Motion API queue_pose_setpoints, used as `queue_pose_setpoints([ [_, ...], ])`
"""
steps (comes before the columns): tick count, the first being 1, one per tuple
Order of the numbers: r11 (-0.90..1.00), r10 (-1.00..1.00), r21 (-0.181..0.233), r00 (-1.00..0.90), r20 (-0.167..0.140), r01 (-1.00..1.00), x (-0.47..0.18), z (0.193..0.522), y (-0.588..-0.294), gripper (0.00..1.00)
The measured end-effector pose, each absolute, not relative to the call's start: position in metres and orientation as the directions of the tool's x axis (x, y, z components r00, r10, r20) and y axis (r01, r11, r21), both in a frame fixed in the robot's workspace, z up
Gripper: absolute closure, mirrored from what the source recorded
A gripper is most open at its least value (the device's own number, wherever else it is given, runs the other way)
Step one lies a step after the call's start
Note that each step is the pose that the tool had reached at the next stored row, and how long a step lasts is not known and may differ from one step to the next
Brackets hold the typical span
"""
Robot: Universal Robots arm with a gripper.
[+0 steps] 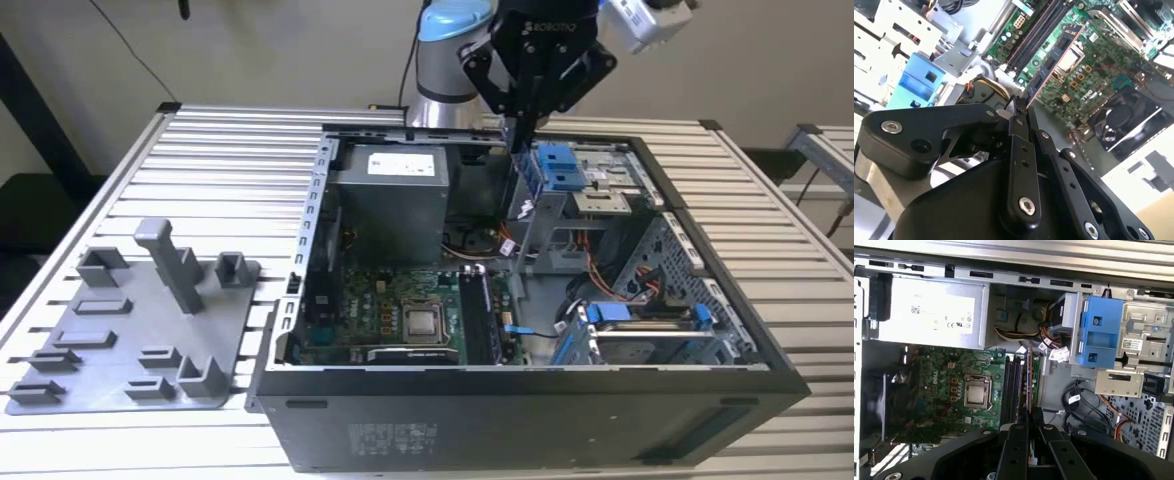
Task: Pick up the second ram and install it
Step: 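Insert the second ram into the second slot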
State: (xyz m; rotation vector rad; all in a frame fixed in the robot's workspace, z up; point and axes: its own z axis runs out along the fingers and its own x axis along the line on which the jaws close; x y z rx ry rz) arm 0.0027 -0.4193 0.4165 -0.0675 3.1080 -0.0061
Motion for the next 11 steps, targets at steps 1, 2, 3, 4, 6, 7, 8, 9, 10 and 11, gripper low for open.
queue_pose_setpoints([
  [1,1.000,-0.026,-0.005,-0.999,-0.033,-0.026,0.0027,0.4165,-0.4194,0.86],
  [2,1.000,-0.009,-0.005,-0.999,-0.033,-0.008,0.0027,0.4164,-0.4194,0.86],
  [3,1.000,0.009,-0.005,-0.999,-0.033,0.009,0.0027,0.4163,-0.4194,0.86],
  [4,1.000,0.026,-0.005,-0.999,-0.033,0.026,0.0027,0.4163,-0.4194,0.86],
  [6,0.999,0.053,-0.005,-0.998,-0.033,0.053,0.0027,0.4161,-0.4194,0.86],
  [7,0.998,0.057,-0.005,-0.998,-0.033,0.057,0.0027,0.4161,-0.4194,0.86],
  [8,0.998,0.057,-0.005,-0.998,-0.033,0.057,0.0027,0.4161,-0.4194,0.86],
  [9,0.998,0.057,-0.005,-0.998,-0.033,0.058,0.0027,0.4161,-0.4194,0.86],
  [10,0.998,0.057,-0.005,-0.998,-0.033,0.058,0.0027,0.4161,-0.4193,0.86],
  [11,0.998,0.057,-0.005,-0.998,-0.033,0.058,0.0027,0.4161,-0.4194,0.86],
])
